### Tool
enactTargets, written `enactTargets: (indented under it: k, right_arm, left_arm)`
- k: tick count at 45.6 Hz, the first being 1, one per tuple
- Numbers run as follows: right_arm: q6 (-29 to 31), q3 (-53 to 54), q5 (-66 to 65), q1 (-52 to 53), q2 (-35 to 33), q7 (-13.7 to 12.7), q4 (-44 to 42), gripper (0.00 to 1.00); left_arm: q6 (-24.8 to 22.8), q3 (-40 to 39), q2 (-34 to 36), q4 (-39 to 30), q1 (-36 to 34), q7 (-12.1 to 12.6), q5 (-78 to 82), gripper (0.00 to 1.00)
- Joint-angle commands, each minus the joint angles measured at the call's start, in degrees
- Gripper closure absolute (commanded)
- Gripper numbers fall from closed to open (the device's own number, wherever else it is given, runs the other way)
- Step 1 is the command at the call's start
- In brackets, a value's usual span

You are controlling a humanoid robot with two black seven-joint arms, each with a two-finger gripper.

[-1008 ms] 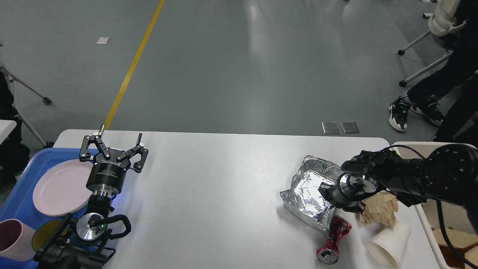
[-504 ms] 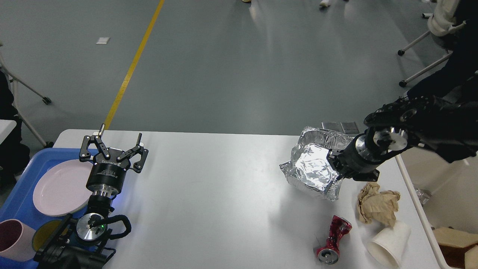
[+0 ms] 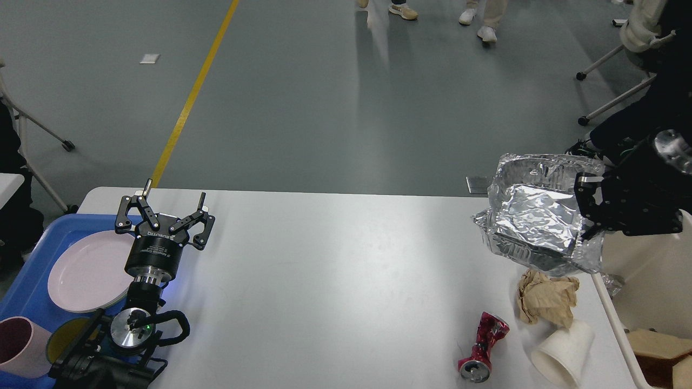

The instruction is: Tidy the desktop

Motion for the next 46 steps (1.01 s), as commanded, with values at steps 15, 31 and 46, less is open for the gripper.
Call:
enactTargets:
  k: [15, 31, 46]
  right_arm:
    - [-5.0, -4.1, -1.3, -11.6, -17.4, 0.1, -16.1, 1.00]
    - [-22.4, 14.7, -1.6, -50.3, -27.2, 0.1, -38.8, 1.00]
    - [-50.1, 40.4, -0.7, -91.2, -16.1, -0.9, -61.7, 1.00]
  left_arm:
    - [0.0, 0.0, 0.0, 0.0, 0.0, 0.0, 0.0, 0.03]
    - [0.1, 0.0, 0.0, 0.0, 0.0, 0.0, 0.0, 0.03]
    - [0.1, 0.0, 0.0, 0.0, 0.0, 0.0, 0.0, 0.03]
